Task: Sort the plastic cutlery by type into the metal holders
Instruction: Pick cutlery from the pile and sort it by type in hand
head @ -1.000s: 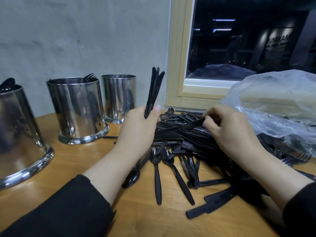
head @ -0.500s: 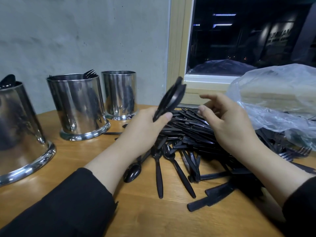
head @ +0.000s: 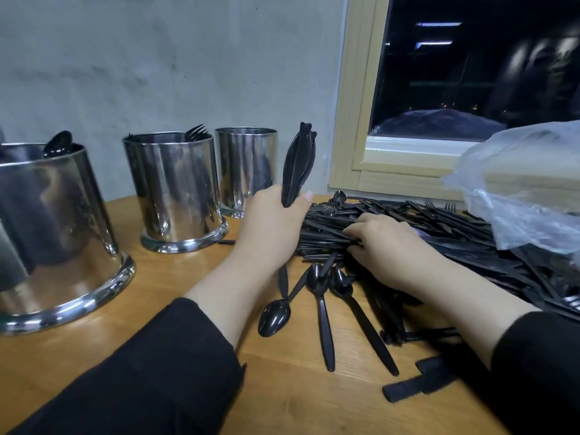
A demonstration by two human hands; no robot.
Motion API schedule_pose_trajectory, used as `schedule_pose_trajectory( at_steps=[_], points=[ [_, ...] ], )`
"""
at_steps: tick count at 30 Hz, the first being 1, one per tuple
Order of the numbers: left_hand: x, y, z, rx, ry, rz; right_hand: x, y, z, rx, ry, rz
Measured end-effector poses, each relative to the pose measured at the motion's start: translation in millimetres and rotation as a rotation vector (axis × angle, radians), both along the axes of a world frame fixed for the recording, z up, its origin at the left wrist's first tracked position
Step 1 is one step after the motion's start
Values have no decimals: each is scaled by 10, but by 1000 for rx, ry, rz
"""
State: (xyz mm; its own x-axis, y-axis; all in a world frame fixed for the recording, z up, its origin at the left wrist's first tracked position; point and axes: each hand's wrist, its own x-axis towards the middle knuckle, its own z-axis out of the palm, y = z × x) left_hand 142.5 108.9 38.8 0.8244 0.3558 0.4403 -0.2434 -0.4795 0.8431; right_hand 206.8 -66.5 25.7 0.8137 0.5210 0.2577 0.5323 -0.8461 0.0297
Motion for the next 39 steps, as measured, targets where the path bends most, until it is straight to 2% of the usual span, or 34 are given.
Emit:
schedule_pose_trajectory(
  at_steps=[8,12,16,18,21,23,28,31,34,36,39],
  points=[
    [9,22,5,-6,-13,12,-63,-77,12,162,-65,21],
    [-8,20,25,45,-20,53,-127,-156,123,493,-174,55],
    [-22,37,39,184,-63,108,-257,-195,284,860,-34,133],
    [-37,43,36,245,-57,107,-307,-193,320,975,50,185],
    [-49,41,37,236,-37,78,-355,-187,336,1093,145,226],
    [-65,24,46,199,-4,-9,-358,-185,335,1174,197,249],
    [-115,-55,6,41,164,-379,-341,-171,346,1309,264,297],
    [-141,-102,-10,-138,208,-544,-341,-155,337,1362,292,337],
    [-196,-148,10,-177,248,-660,-361,-144,341,1407,430,379],
    [-221,-150,23,-167,296,-713,-390,-134,340,1334,505,394],
    [-253,-164,39,-63,366,-752,-471,-106,333,1189,460,337]
  ],
)
